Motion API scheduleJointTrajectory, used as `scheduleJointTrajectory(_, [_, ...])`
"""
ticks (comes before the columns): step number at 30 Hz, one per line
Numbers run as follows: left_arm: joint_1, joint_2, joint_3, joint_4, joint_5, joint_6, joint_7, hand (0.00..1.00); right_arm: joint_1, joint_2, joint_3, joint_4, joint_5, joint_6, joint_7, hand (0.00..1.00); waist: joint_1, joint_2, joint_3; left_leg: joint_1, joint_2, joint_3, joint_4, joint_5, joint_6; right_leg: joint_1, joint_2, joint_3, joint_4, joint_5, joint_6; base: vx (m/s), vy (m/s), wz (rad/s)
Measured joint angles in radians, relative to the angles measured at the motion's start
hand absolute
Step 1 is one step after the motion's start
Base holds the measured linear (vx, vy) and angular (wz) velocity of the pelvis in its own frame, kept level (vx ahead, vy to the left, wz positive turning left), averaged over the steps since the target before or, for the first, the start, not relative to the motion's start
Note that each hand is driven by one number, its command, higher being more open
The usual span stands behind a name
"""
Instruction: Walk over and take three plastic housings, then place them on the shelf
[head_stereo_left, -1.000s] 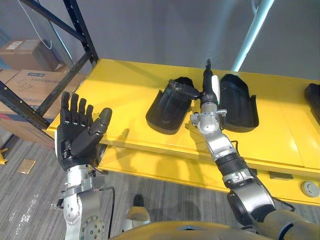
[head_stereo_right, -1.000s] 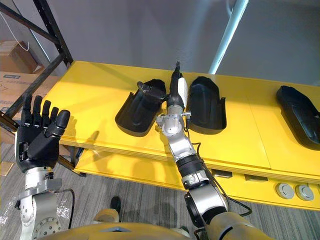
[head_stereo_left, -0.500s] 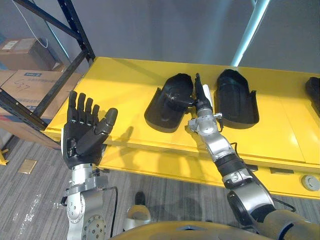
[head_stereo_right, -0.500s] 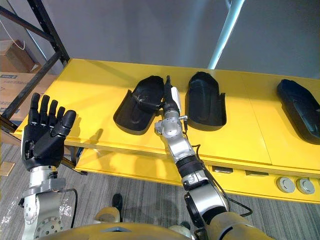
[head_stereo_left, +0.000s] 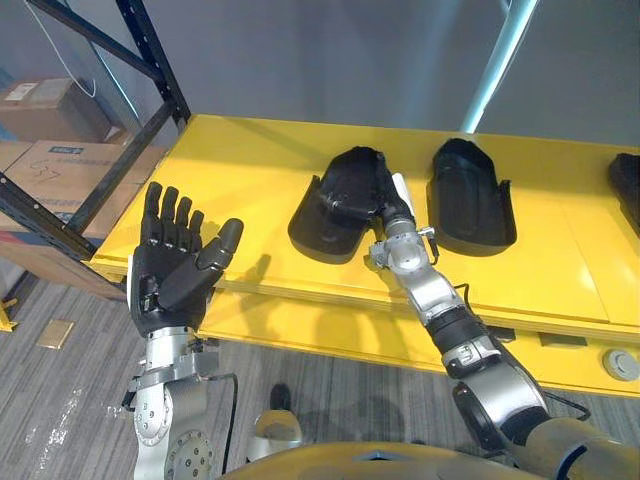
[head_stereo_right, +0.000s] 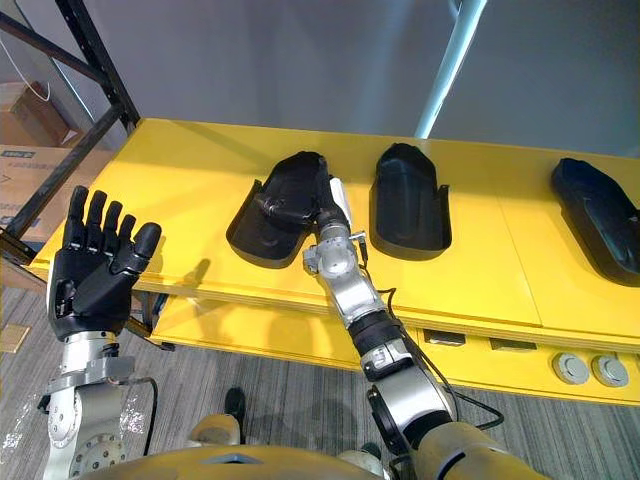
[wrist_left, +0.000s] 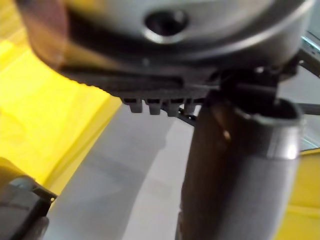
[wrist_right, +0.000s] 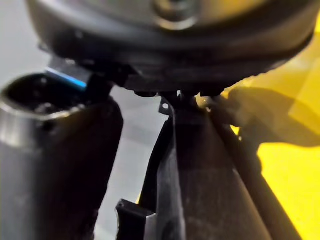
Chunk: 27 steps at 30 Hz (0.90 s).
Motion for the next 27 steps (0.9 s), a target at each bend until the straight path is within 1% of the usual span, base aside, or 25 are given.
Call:
scheduleJointTrajectory(7, [0.000,-0.001,0.001,0.001,0.000,0.000,0.000,1.00,-0.049,0.010,0.011,0.073,0.006,-0.033,-0.001,1.00,0.006,0.001,0.000,0.001,0.000,-0.001,0.000,0.000,0.000,0.002,0.000,-0.001,0.000,0.002,0.003,0.00,0.000,0.00])
scheduleJointTrajectory(12, [0.000,-0.001,0.002,0.021,0.000,0.000,0.001,1.00,-0.066,0.009,0.011,0.108,0.007,-0.051,0.000,1.00,0.022,0.006,-0.001,0.001,0.000,-0.006,0.000,0.002,-0.001,0.005,0.000,-0.006,0.000,0.002,0.004,0.00,0.000,0.01])
scheduleJointTrajectory(20, [0.000,-0.001,0.001,0.049,0.000,0.000,0.000,1.00,-0.121,0.000,0.011,0.157,0.016,-0.053,0.002,1.00,0.026,0.015,-0.001,-0.004,-0.001,-0.020,0.000,0.007,0.001,0.011,0.002,-0.020,0.000,0.001,0.002,0.00,0.000,0.05])
scheduleJointTrajectory(24, [0.000,-0.001,0.000,0.050,0.000,0.000,0.000,1.00,-0.124,0.000,0.011,0.157,-0.006,-0.061,-0.032,1.00,0.027,0.016,0.000,-0.006,-0.001,-0.023,0.002,0.008,0.001,0.011,0.002,-0.023,0.000,0.002,0.002,-0.01,0.002,0.02])
scheduleJointTrajectory(27, [0.000,0.000,-0.005,0.057,0.000,0.000,0.000,1.00,-0.125,-0.010,0.009,0.149,-0.060,-0.113,-0.088,1.00,0.025,0.016,-0.001,-0.006,-0.001,-0.023,0.002,0.008,0.001,0.011,0.002,-0.022,-0.001,0.003,0.004,0.00,0.000,0.00])
